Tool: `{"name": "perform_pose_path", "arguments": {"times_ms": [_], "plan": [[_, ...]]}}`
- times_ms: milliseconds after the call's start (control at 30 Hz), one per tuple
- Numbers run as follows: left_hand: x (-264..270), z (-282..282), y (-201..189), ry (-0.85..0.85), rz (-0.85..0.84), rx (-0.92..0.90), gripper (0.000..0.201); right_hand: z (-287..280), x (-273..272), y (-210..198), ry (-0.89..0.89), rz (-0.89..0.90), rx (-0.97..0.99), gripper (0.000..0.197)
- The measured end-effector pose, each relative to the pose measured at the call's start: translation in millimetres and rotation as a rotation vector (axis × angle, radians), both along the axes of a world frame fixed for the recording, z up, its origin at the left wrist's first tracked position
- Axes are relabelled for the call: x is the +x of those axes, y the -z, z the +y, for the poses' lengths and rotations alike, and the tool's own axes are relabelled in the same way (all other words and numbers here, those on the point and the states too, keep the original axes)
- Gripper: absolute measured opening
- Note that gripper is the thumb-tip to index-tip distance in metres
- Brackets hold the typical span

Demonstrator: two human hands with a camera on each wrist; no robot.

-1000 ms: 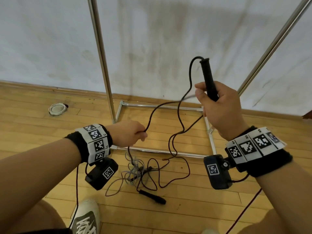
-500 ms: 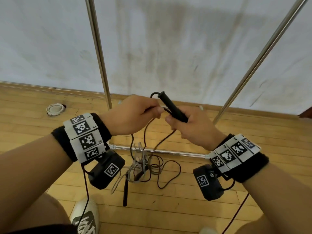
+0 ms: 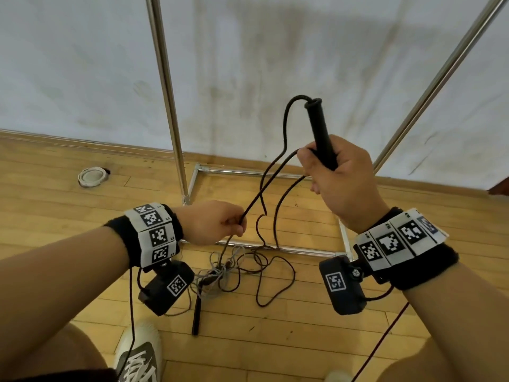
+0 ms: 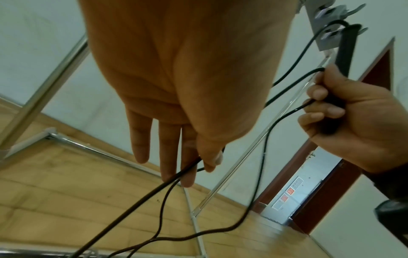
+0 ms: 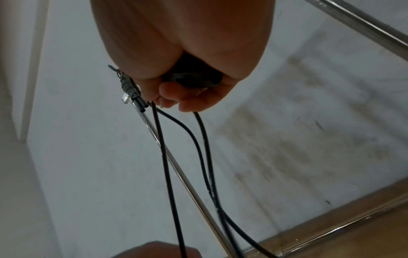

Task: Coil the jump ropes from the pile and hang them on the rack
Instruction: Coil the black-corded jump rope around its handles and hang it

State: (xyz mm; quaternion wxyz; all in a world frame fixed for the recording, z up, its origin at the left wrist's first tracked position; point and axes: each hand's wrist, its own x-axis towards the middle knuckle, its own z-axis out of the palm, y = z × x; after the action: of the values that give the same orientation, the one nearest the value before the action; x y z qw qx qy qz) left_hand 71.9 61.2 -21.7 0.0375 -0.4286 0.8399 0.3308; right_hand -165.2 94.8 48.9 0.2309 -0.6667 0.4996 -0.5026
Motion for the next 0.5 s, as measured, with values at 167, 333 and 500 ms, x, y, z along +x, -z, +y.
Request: {"name": "perform_pose_path", "arguments": {"times_ms": [167, 333, 500], "plan": [[3, -10, -3, -0.072, -0.033, -0.040, 0.027, -3, -17, 2, 0.129, 0.033, -0.027, 0.005], [-3, -12, -20, -0.119, 0.063, -0.214, 0.029, -1, -29, 14, 0.134, 0.209, 0.017, 0.024], [-16, 0, -36, -0.058, 0.226, -0.300, 0.023, 9, -13, 28, -0.087, 0.287, 0.206, 0.022]]}}
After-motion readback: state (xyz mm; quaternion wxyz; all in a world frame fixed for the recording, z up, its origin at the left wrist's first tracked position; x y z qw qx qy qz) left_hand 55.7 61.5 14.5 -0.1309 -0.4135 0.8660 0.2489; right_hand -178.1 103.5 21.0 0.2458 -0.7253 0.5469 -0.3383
